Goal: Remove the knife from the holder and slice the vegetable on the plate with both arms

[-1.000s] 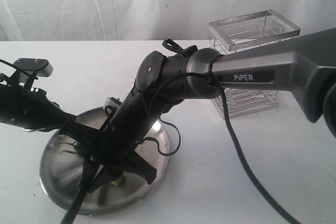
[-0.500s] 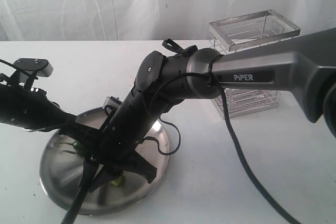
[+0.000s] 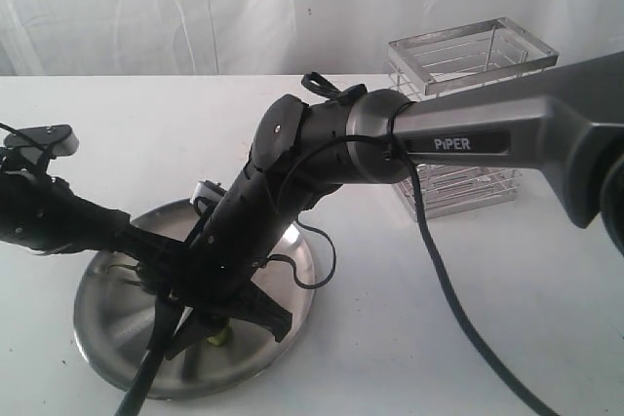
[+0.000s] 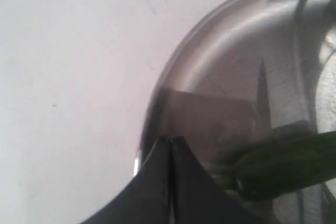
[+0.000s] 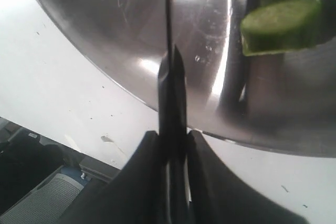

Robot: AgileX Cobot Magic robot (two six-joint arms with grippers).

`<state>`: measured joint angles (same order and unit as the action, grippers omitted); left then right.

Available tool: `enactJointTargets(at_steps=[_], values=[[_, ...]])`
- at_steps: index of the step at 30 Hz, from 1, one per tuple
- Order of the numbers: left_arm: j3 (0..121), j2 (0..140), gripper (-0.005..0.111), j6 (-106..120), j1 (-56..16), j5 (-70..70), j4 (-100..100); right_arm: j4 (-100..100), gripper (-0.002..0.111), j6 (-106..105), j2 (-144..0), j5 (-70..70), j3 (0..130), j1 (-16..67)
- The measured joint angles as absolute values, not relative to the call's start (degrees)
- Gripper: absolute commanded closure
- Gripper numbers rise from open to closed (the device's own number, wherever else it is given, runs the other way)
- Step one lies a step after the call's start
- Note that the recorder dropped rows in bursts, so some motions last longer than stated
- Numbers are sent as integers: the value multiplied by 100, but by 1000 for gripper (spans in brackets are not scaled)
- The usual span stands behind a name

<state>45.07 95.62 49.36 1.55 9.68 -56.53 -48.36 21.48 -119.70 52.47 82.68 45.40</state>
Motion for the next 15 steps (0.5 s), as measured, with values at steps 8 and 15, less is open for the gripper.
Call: enactJointTargets(at_steps=[8, 15], values=[[4507, 9565, 106, 4865, 445, 1048, -5968, -4836, 108, 2148, -11970, 5247, 8268, 4540], [4507, 9575, 106, 4865, 445, 1092, -6020, -4836, 108, 2148, -11970, 5247, 8268, 4540]])
